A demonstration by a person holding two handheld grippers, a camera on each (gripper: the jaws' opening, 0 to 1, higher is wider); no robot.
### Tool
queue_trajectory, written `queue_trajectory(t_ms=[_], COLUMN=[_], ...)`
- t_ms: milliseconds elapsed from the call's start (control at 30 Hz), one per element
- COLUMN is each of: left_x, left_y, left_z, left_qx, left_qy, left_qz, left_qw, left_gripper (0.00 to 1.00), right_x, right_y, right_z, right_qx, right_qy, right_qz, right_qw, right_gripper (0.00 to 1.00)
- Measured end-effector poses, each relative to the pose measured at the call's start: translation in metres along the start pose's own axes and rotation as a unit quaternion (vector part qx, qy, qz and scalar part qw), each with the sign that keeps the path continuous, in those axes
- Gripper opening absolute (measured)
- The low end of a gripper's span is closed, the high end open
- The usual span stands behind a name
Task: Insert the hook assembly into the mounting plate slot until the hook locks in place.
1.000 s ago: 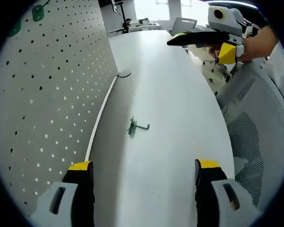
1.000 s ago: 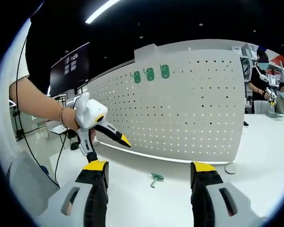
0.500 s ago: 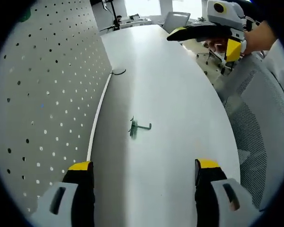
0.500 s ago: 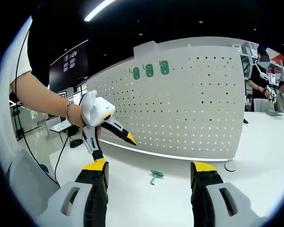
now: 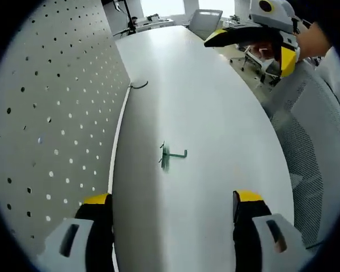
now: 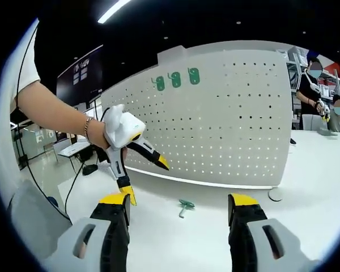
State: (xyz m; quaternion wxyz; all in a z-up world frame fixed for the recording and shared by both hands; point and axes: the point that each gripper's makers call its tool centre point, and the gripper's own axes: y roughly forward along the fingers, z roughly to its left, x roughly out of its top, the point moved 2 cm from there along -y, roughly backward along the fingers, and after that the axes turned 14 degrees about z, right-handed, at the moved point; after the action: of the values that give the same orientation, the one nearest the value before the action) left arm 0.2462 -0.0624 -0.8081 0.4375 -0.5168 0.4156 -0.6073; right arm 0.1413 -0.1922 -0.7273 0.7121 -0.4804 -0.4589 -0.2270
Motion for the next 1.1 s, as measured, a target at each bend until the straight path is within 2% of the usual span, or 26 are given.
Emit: queue_trajectory(t_ms=[367, 533, 733, 1100], left_x=[0.003, 0.010, 0.013, 0.021], left_y=[0.012, 0.015, 0.023, 0.038], left_z=[0.006, 0.009, 0.006, 0.004], left_qx=[-0.006, -0.010, -0.017, -0.032], left_qy=[0.015, 0.022, 0.047, 0.068], left_qz=[0.007, 0.009, 0.022, 0.035], left_qw=[0.9998, 0.9997, 0.9985, 0.9966], left_gripper=[0.88, 0.88, 0.88, 0.88], right_x=[-0.006, -0.008, -0.009, -0.009], right_y=[0.003, 0.003, 0.004, 0.003], right_z=[-0.001, -0.002, -0.004, -0.005], right_qx=[-0.002, -0.005, -0.007, -0.007], right_qy=[0.003, 0.005, 0.011, 0.015], right_qz=[0.016, 0.019, 0.022, 0.021], right_qw=[0.9999, 0.9998, 0.9997, 0.9996], right_gripper=[0.68, 0.68, 0.68, 0.68])
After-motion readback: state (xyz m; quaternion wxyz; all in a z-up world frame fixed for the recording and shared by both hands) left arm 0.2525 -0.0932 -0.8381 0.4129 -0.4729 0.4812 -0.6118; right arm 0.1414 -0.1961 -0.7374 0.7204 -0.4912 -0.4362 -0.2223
